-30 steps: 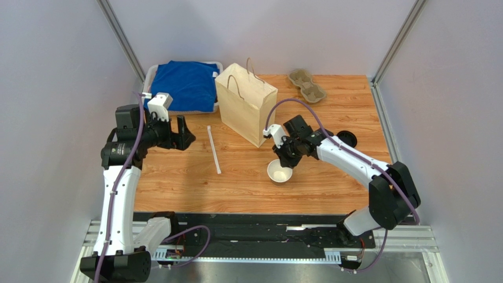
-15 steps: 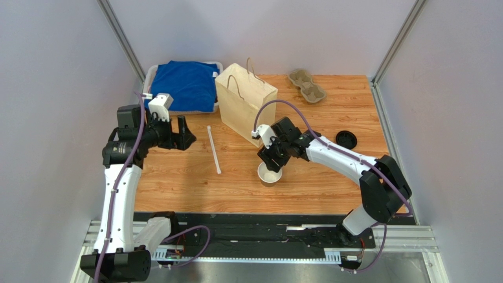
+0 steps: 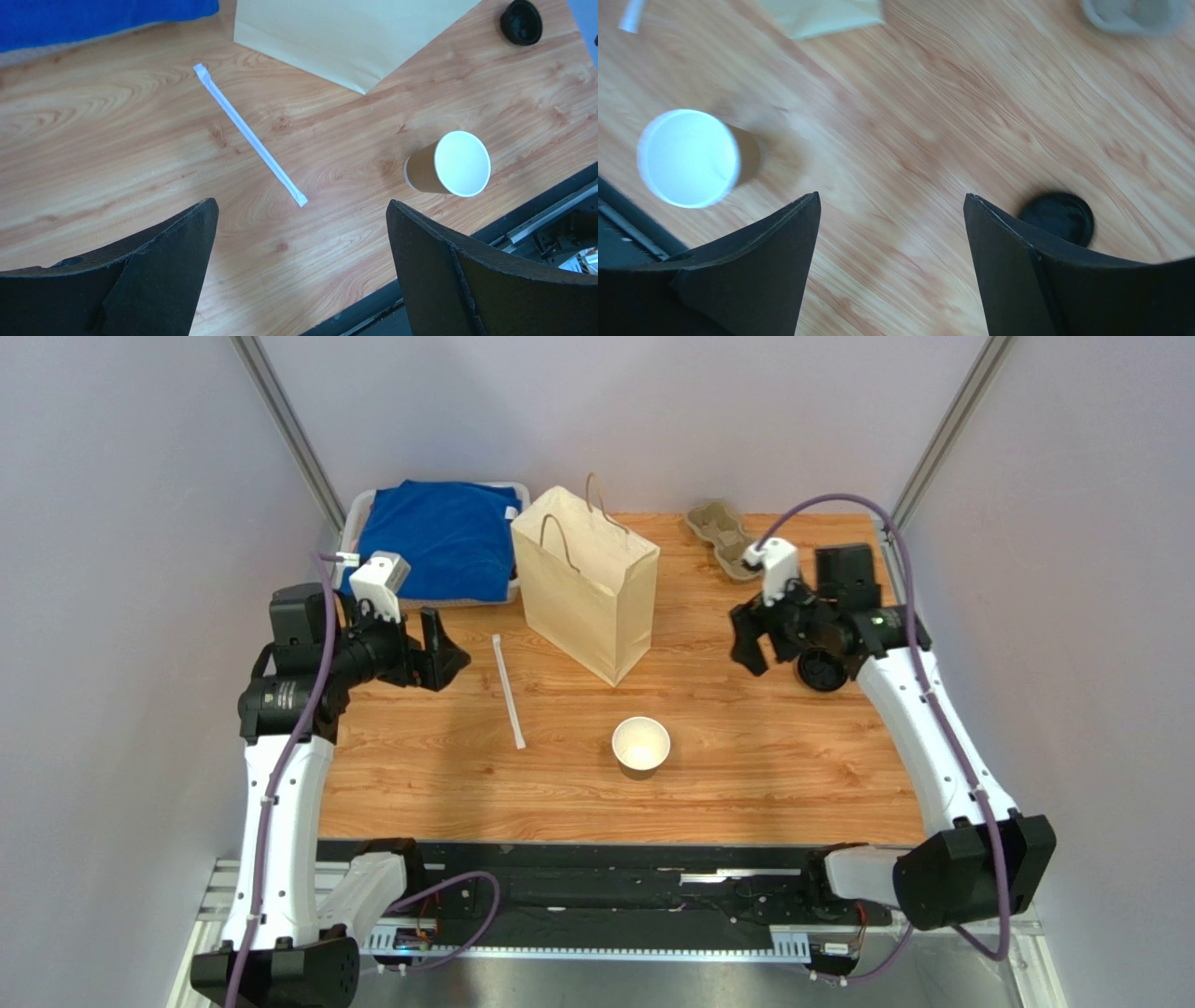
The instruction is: Pack the takeout coffee
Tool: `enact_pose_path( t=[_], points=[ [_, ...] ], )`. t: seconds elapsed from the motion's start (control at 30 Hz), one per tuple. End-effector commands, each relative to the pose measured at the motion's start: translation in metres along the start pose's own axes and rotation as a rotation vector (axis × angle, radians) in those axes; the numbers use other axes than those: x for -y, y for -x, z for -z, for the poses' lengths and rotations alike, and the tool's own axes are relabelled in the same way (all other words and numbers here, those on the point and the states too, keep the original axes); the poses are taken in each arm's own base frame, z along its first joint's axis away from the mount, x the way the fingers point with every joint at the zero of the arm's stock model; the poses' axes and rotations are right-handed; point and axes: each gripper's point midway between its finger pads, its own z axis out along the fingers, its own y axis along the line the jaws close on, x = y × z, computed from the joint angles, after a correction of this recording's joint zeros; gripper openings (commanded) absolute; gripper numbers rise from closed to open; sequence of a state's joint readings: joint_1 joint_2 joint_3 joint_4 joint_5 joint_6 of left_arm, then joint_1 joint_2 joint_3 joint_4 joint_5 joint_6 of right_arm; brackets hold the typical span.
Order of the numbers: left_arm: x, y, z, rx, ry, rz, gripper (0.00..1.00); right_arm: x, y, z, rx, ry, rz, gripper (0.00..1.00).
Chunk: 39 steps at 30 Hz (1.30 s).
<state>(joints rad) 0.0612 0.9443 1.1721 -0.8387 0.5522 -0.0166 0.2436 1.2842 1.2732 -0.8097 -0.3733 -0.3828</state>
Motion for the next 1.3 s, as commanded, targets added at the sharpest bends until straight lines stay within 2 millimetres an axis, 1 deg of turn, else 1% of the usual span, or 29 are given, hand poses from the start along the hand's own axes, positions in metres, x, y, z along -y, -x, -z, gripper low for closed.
enact_pose_path(
  t=[0.0,0.03,0.1,0.13,0.2,0.27,0.3,0.43,0.47,0.57,0.6,0.83,0.87,0.9,0.93,0.97,1.0,1.1,1.13,1.17,1.2,1.23,1.27],
  points=[
    [0.019,0.035,0.012,0.162,-0.074,-0.12,0.99,0.052,-0.079,0.013,-0.206,-0.044,-0.046,0.79],
    [0.023,0.037,0.012,0.169,-0.098,-0.128,0.99,0.08,-0.103,0.016,-0.26,-0.085,-0.072,0.77],
    [0.027,0.04,0.014,0.179,-0.121,-0.185,0.99,0.107,-0.129,0.018,-0.333,-0.125,-0.09,0.75],
    [0.031,0.041,0.015,0.182,-0.143,-0.202,0.99,0.122,-0.147,0.017,-0.378,-0.135,-0.126,0.73],
    [0.031,0.042,0.015,0.187,-0.151,-0.234,0.99,0.147,-0.158,0.016,-0.417,-0.192,-0.094,0.71],
    [0.032,0.044,0.016,0.199,-0.151,-0.25,0.99,0.161,-0.167,0.01,-0.445,-0.215,-0.087,0.7],
    [0.032,0.042,0.015,0.197,-0.155,-0.247,0.99,0.169,-0.165,0.006,-0.433,-0.231,-0.081,0.7],
    [0.04,0.038,0.017,0.204,-0.193,-0.254,0.99,0.185,-0.168,-0.012,-0.436,-0.231,-0.105,0.68],
    [0.039,0.035,0.016,0.202,-0.193,-0.258,0.99,0.187,-0.174,-0.021,-0.444,-0.221,-0.116,0.68],
    [0.041,0.033,0.019,0.215,-0.193,-0.283,0.99,0.191,-0.179,-0.034,-0.453,-0.202,-0.12,0.64],
    [0.04,0.032,0.018,0.215,-0.192,-0.282,0.99,0.19,-0.184,-0.04,-0.464,-0.187,-0.133,0.63],
    [0.035,0.031,0.017,0.205,-0.164,-0.282,0.99,0.185,-0.192,-0.068,-0.474,-0.158,-0.125,0.61],
    [0.034,0.03,0.017,0.202,-0.163,-0.284,0.99,0.186,-0.192,-0.07,-0.477,-0.163,-0.121,0.59],
    [0.035,0.029,0.017,0.201,-0.166,-0.285,0.99,0.185,-0.192,-0.074,-0.482,-0.158,-0.116,0.54],
    [0.035,0.029,0.018,0.199,-0.163,-0.286,0.99,0.186,-0.193,-0.075,-0.484,-0.162,-0.118,0.52],
    [0.035,0.029,0.018,0.2,-0.161,-0.291,0.99,0.188,-0.192,-0.077,-0.483,-0.166,-0.115,0.46],
    [0.035,0.029,0.019,0.202,-0.159,-0.293,0.99,0.188,-0.193,-0.078,-0.486,-0.165,-0.116,0.43],
    [0.035,0.028,0.02,0.2,-0.16,-0.299,0.99,0.187,-0.193,-0.074,-0.5,-0.164,-0.116,0.31],
    [0.036,0.028,0.021,0.201,-0.161,-0.302,0.99,0.185,-0.189,-0.071,-0.491,-0.164,-0.112,0.27],
    [0.037,0.029,0.021,0.202,-0.164,-0.304,0.99,0.18,-0.189,-0.067,-0.497,-0.152,-0.118,0.17],
    [0.039,0.03,0.022,0.205,-0.171,-0.306,0.99,0.177,-0.184,-0.062,-0.492,-0.145,-0.122,0.12],
    [0.041,0.033,0.025,0.211,-0.178,-0.313,0.99,0.164,-0.18,-0.055,-0.491,-0.099,-0.143,0.04],
    [0.043,0.036,0.027,0.219,-0.181,-0.324,0.99,0.158,-0.166,-0.043,-0.459,-0.094,-0.152,0.0]
  ],
)
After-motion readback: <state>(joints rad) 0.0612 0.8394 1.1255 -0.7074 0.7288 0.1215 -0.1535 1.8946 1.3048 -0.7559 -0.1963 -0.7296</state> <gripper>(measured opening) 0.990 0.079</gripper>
